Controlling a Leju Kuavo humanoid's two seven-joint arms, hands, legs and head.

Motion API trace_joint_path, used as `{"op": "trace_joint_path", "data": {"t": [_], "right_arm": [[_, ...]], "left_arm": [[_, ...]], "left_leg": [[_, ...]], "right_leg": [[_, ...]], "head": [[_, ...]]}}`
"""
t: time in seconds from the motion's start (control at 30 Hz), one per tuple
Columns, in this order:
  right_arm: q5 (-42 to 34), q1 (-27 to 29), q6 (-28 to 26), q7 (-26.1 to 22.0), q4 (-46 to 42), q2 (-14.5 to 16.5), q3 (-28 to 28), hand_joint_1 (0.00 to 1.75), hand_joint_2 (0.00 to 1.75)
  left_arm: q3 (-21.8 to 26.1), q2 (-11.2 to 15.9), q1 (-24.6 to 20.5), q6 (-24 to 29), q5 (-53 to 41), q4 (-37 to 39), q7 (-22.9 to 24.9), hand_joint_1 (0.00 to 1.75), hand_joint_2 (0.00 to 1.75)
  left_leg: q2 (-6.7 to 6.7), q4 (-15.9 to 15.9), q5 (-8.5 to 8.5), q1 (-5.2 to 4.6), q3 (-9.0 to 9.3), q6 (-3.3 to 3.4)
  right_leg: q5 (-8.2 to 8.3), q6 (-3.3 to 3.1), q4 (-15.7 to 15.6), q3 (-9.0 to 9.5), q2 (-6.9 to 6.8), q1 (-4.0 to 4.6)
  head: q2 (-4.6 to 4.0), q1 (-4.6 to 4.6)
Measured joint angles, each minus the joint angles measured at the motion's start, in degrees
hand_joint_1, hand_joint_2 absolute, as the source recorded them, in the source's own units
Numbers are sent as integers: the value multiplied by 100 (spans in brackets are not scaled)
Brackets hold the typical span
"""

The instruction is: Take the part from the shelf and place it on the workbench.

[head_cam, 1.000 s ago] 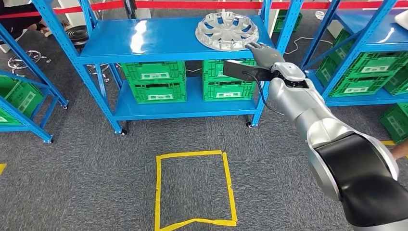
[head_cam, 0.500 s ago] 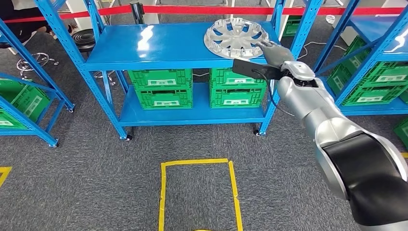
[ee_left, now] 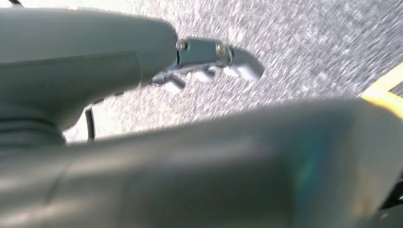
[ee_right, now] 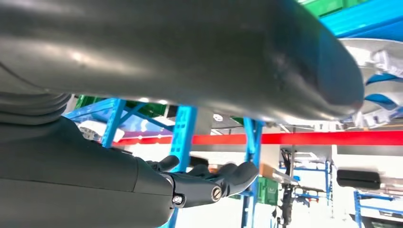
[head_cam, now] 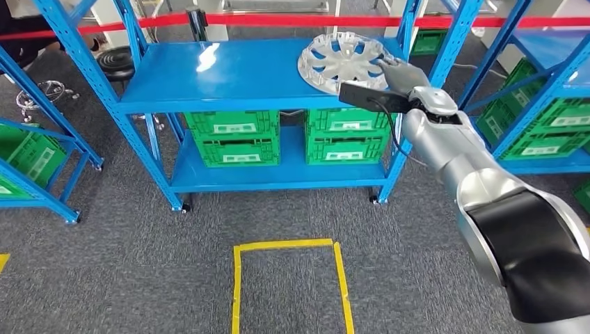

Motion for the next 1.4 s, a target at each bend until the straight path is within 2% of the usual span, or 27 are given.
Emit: {"op": "trace_joint_path", "data": {"t": [0.07, 0.1, 0.17, 0.2, 0.23, 0.27, 0.33, 0.37, 0.4, 0.43, 0.5, 0.57, 0.63, 0.7, 0.73, 0.77, 0.87, 0.93, 1.0, 1.07, 1.1, 1.2, 1.23, 1.27, 1.33, 1.37, 1.4], "right_arm": [[-27, -16, -16, 55, 2, -46, 1, 0, 0], [-38, -19, -25, 83, 3, -67, 1, 0, 0], [-49, 2, -42, 134, 15, -101, 1, 0, 0], [-51, 27, -47, 155, 23, -114, 1, 0, 0], [-52, 51, -51, 168, 33, -124, 1, 0, 0], [-52, 65, -53, 172, 41, -132, 1, 0, 0], [-54, 68, -59, 172, 52, -151, 1, 0, 0], [-55, 63, -61, 172, 57, -162, 1, 0, 0], [-55, 60, -65, 172, 61, -170, 1, 0, 0], [-56, 58, -70, 177, 65, -177, 2, 0, 0], [-57, 57, -96, 209, 67, -184, 3, 0, 0], [-61, 48, -129, 262, 67, -189, 3, 0, 0], [-68, 47, -158, 289, 67, -192, 3, 0, 0], [-75, 83, -205, 292, 68, -201, 3, 0, 0], [-78, 112, -234, 301, 68, -211, 3, 0, 0], [-79, 141, -263, 312, 68, -224, 3, 0, 0], [-79, 176, -322, 348, 69, -256, 3, 0, 0], [-76, 176, -341, 368, 71, -265, 3, 0, 0], [-73, 182, -349, 384, 72, -278, 3, 0, 0], [-71, 181, -357, 390, 73, -291, 3, 0, 0], [-70, 178, -361, 400, 74, -298, 3, 0, 0], [-69, 225, -368, 460, 82, -315, 3, 0, 0], [-69, 253, -368, 472, 86, -319, 3, 0, 0], [-69, 274, -371, 474, 88, -321, 3, 0, 0], [-69, 286, -385, 477, 90, -328, 3, 0, 0], [-69, 284, -392, 480, 90, -330, 3, 0, 0], [-69, 282, -396, 482, 90, -333, 3, 0, 0]], "left_arm": [[8, 2, -3, 9, -8, -2, 1, 0, 0], [17, 7, -5, 13, -10, -3, 1, 0, 0], [38, 14, 0, 17, -13, -3, 1, 0, 0], [45, 14, 10, 18, -14, -2, 1, 0, 0], [48, 14, 20, 17, -15, 0, 1, 0, 0], [49, 14, 27, 18, -17, 1, 1, 0, 0], [50, 13, 29, 19, -20, 3, 1, 0, 0], [51, 13, 25, 19, -21, 5, 1, 0, 0], [51, 12, 21, 19, -21, 5, 2, 0, 0], [52, 11, 20, 19, -22, 6, 3, 0, 0], [52, 15, 19, 20, -26, 3, 5, 0, 0], [54, 19, 12, 22, -31, 2, 3, 0, 0], [54, 19, 3, 22, -37, 2, -8, 0, 0], [54, 18, 12, 21, -44, 3, -26, 0, 0], [54, 18, 18, 21, -48, 3, -33, 0, 0], [54, 19, 21, 21, -53, 4, -38, 0, 0], [55, 21, 23, 21, -75, 6, -36, 0, 0], [56, 20, 17, 22, -86, 8, -16, 0, 0], [58, 16, 9, 22, -88, 5, -1, 0, 0], [62, 11, 1, 27, -88, 3, 1, 0, 0], [68, 12, -6, 37, -89, 1, 1, 0, 0], [94, 17, -9, 58, -90, 1, 1, 0, 0], [99, 16, -3, 58, -90, 2, 0, 0, 0], [101, 15, 2, 58, -90, 2, -1, 0, 0], [106, 11, 3, 58, -91, 2, -1, 0, 0], [108, 10, 1, 58, -92, 2, -1, 0, 0], [109, 9, 0, 58, -92, 2, -1, 0, 0]], "left_leg": [[-12, -21, -38, 13, 85, 72], [-17, -29, -68, 16, 117, 100], [-24, -28, -143, 8, 179, 135], [-28, -27, -187, 2, 224, 139], [-32, -25, -234, -2, 279, 137], [-35, -21, -286, -6, 345, 130], [-36, -9, -402, -13, 471, 103], [-42, -1, -454, -18, 515, 79], [-46, 0, -500, -22, 536, 47], [-48, 21, -526, -25, 553, 10], [-46, 60, -560, -27, 577, -62], [-33, 336, -593, -25, 472, -123], [-19, 995, -765, -6, 84, -179], [-13, 1601, -1028, 14, -372, -216], [-12, 1684, -1061, 18, -505, -220], [-11, 1550, -955, 18, -525, -212], [-4, 437, -179, 7, -216, -147], [0, 15, 33, -13, -74, -76], [2, -30, 7, -18, -10, 6], [1, -51, 1, -4, 68, 76], [-3, -55, -16, 2, 107, 105], [-17, -48, -115, -2, 181, 146], [-24, -40, -158, -4, 219, 144], [-29, -29, -205, -4, 266, 136], [-35, -6, -298, -4, 366, 115], [-35, 2, -326, -4, 397, 107], [-36, 6, -340, -4, 413, 104]], "right_leg": [[-36, 43, 336, -167, -16, -8], [-110, 57, 667, -375, -25, -11], [-374, 82, 1392, -891, -32, -11], [-469, 89, 1596, -1087, -32, -10], [-460, 86, 1607, -1190, -33, -10], [-310, 72, 1400, -1182, -33, -10], [270, 26, 590, -964, -40, 0], [464, 3, 243, -859, -45, 18], [582, -20, 30, -785, -47, 38], [613, -47, -54, -758, -46, 52], [587, -113, -60, -684, -37, 45], [551, -192, -73, -574, -38, 16], [479, -240, -79, -476, -38, 4], [392, -245, -75, -392, -28, 4], [344, -237, -71, -340, -23, 4], [295, -225, -67, -279, -19, 4], [142, -174, -56, -102, -17, 9], [79, -109, -53, -55, -4, 18], [63, -39, -37, -29, 7, 28], [4, 14, 170, -97, -7, 20], [-85, 37, 424, -233, -16, 11], [-472, 89, 1471, -920, -27, 0], [-494, 94, 1606, -1072, -28, -1], [-384, 89, 1527, -1123, -29, -2], [63, 63, 947, -983, -31, -3], [230, 54, 709, -905, -32, -3], [317, 49, 580, -860, -32, -2]], "head": [[0, 5], [0, 8], [0, 10], [0, 10], [0, 10], [0, 10], [0, 10], [0, 10], [0, 12], [0, 14], [0, 20], [0, 14], [0, 7], [0, 4], [0, 4], [0, 4], [0, 3], [0, 3], [0, 4], [0, 9], [0, 13], [0, 23], [0, 24], [0, 25], [0, 27], [0, 27], [0, 27]]}}
